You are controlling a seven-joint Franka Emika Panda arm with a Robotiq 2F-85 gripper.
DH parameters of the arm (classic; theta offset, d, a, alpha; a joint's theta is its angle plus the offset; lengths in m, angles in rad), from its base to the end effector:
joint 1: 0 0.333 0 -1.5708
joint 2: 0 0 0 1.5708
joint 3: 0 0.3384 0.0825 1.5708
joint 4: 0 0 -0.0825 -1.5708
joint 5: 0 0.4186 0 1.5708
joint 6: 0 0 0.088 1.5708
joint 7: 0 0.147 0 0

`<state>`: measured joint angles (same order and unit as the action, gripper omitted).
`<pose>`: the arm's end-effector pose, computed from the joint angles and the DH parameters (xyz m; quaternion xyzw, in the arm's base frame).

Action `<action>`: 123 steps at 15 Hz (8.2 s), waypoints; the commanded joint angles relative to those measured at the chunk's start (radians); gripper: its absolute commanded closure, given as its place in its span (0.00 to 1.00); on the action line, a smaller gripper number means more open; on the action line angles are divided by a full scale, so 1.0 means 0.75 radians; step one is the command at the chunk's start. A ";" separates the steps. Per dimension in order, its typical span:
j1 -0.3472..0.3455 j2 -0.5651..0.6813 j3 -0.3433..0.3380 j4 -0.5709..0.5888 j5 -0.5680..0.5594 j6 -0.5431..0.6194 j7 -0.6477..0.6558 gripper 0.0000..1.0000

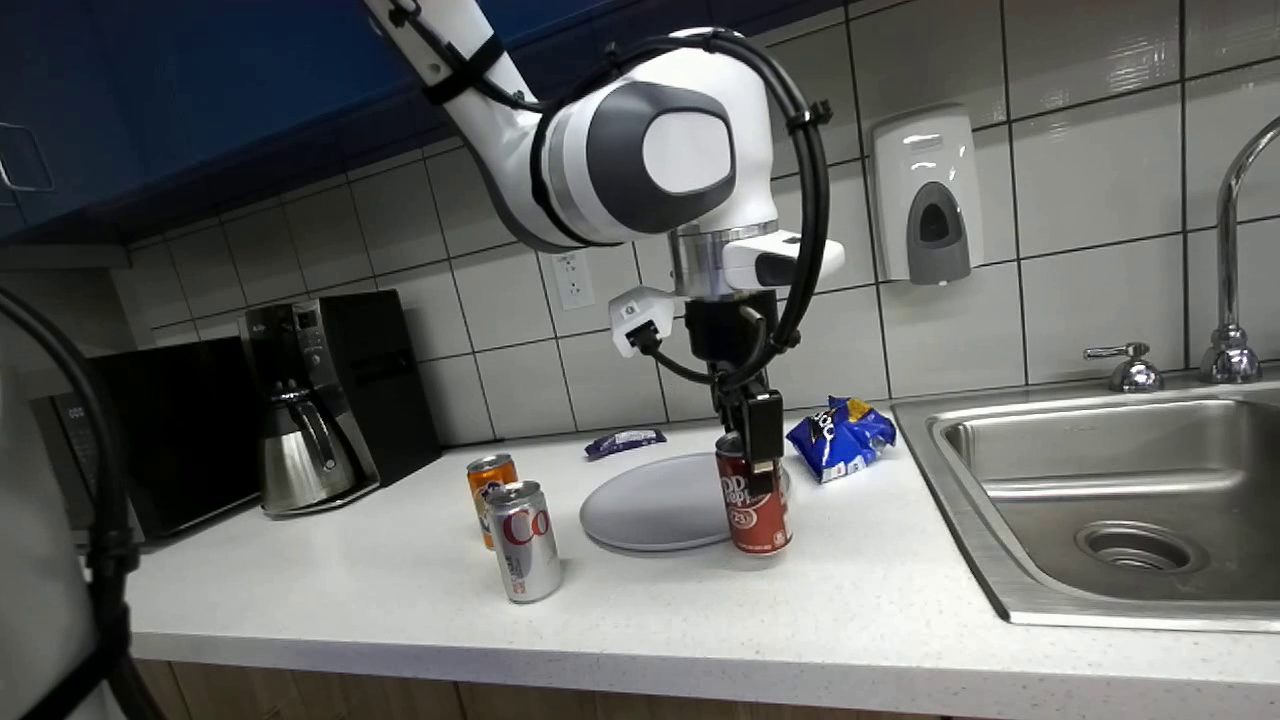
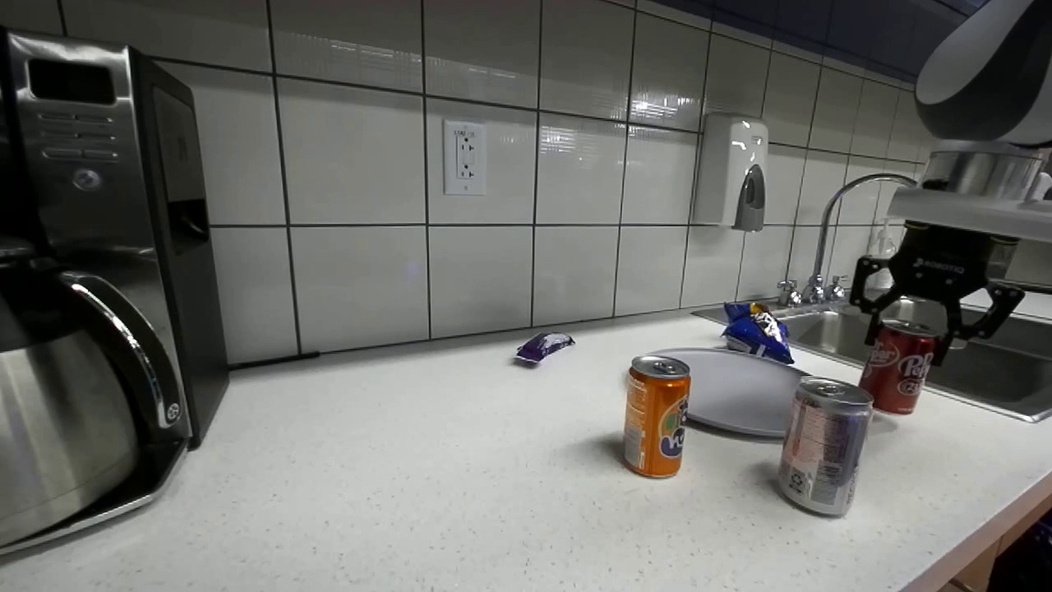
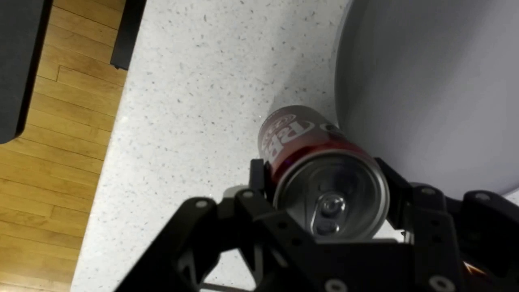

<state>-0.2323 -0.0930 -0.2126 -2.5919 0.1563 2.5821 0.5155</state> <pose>0.4230 -0.1989 0.2519 -0.8533 0.5171 -0.0378 0.0552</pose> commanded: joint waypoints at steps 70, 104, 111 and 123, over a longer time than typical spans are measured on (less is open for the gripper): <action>0.354 0.284 0.274 0.592 -0.099 -0.185 -0.270 0.00; 0.508 0.375 0.403 0.604 -0.075 -0.400 -0.336 0.00; 0.513 0.345 0.405 0.498 -0.053 -0.335 -0.333 0.00; 0.517 0.275 0.412 0.330 -0.063 -0.191 -0.329 0.00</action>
<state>0.1562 0.1597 0.0844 -2.2925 0.1073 2.4113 0.2495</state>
